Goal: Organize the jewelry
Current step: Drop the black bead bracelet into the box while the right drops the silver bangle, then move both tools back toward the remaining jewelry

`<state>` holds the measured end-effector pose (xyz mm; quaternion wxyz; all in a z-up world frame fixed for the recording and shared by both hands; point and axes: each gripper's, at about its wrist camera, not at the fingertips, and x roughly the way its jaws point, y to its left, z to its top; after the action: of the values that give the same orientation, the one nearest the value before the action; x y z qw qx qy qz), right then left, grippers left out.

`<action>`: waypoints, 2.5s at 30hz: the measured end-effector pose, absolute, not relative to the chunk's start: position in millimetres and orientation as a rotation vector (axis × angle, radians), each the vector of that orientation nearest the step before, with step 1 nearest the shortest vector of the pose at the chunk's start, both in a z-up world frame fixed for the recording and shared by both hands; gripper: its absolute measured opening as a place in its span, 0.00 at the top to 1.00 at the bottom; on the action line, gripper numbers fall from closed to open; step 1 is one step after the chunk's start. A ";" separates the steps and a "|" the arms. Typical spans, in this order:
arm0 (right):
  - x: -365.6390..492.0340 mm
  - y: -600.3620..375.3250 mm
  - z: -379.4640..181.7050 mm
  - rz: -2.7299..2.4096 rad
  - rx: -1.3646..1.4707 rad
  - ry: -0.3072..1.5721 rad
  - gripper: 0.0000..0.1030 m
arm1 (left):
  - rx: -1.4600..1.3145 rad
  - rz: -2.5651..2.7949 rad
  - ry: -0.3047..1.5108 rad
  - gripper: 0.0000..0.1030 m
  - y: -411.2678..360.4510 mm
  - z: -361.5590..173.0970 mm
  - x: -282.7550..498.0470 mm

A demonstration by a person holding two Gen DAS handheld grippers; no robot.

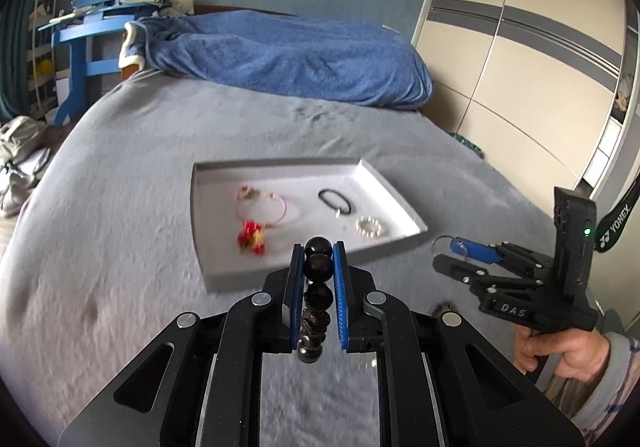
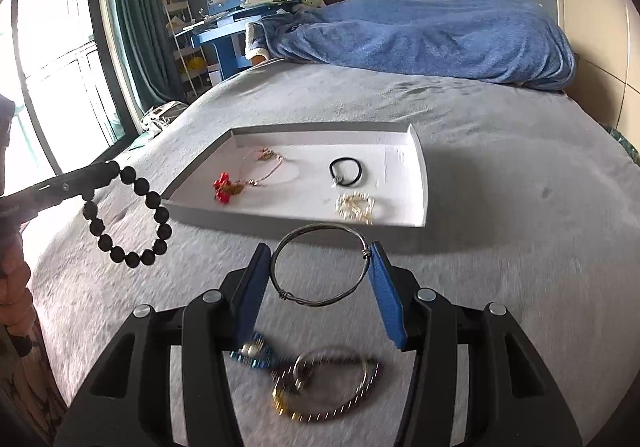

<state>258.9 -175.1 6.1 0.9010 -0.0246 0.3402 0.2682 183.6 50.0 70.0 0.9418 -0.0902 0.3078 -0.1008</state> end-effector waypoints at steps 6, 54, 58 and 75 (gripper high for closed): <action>291.6 -166.3 9.0 0.552 -0.049 0.721 0.51 | -0.185 -0.214 0.615 0.86 44.8 82.2 214.1; 373.6 -142.6 -20.0 0.517 -0.095 0.768 0.39 | -0.046 -0.099 0.761 0.52 26.6 19.3 281.8; 365.0 -154.5 -16.8 0.500 -0.067 0.763 0.38 | -0.013 -0.101 0.728 0.44 20.1 26.3 262.4; 295.4 -196.6 -13.2 0.433 0.036 0.766 0.30 | 0.017 -0.292 0.795 0.43 -17.8 -22.7 173.9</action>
<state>295.4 -196.6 -13.2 0.9046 0.0175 0.3708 0.2095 173.9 -17.8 -22.7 0.9116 0.0082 0.3857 -0.1419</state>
